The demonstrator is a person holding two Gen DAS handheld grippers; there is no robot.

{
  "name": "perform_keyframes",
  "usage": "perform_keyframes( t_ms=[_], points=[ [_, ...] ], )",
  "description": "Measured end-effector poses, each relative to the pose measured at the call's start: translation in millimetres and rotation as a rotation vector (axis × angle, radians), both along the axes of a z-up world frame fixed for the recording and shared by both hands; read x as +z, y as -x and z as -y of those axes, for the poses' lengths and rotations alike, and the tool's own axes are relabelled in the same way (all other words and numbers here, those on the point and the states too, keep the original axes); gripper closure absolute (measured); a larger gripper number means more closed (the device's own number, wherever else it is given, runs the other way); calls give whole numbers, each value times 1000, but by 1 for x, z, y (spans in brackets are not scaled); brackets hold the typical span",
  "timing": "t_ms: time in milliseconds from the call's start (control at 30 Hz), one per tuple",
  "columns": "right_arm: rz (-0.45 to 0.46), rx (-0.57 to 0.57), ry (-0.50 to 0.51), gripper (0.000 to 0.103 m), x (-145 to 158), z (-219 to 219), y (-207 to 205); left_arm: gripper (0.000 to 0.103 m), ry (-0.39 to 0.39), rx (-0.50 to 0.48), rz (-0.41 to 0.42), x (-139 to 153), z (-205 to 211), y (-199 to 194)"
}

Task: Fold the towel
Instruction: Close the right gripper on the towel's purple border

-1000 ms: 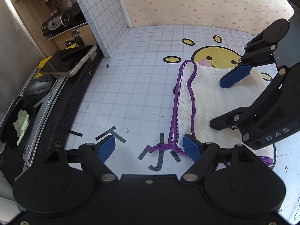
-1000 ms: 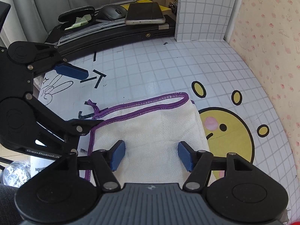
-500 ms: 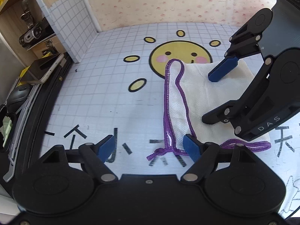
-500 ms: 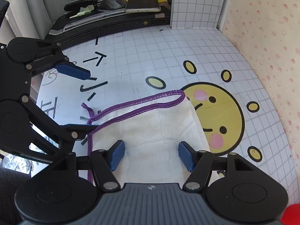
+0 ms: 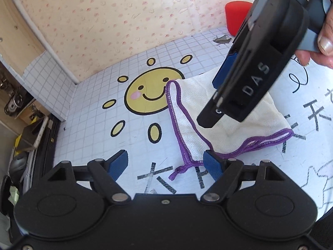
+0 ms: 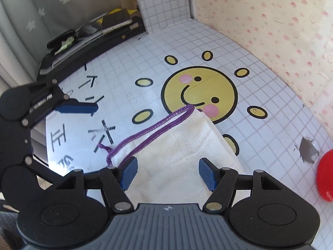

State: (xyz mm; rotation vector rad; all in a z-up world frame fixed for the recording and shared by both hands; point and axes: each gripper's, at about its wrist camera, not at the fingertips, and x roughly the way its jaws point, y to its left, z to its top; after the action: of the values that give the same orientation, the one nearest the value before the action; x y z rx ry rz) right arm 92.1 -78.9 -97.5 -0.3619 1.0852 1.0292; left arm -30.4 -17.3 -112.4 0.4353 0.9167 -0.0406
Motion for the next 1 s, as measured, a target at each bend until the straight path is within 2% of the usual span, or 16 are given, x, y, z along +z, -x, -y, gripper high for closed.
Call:
perform_keyframes(
  t_ms=[100,167,233,400,600,800,867,933,1000],
  points=[
    [-77,-95,-70,50,4,-1,-1,23,5,-52,3,3,1,1],
    [-78,-114,-94,51,6,-5,2,23,16,-70,5,3,1,1],
    [-53,-112,-73,57,6,-12,6,23,17,-89,12,3,1,0],
    [-17,-161,-52,58,4,-19,10,23,52,-180,9,-1,0,-2],
    [-15,-226,-14,68,-1,-30,11,24,118,-282,-13,-5,-6,-6],
    [-2,-271,55,70,-9,-37,14,25,160,-338,-27,-9,-13,-13],
    [5,-279,67,77,-11,-38,15,25,172,-351,-33,-10,-14,-15],
    [-7,-296,64,92,-13,-36,14,25,178,-365,-43,-12,-14,-18],
    [-12,-304,59,94,-14,-35,14,25,183,-381,-54,-14,-12,-19]
  ],
)
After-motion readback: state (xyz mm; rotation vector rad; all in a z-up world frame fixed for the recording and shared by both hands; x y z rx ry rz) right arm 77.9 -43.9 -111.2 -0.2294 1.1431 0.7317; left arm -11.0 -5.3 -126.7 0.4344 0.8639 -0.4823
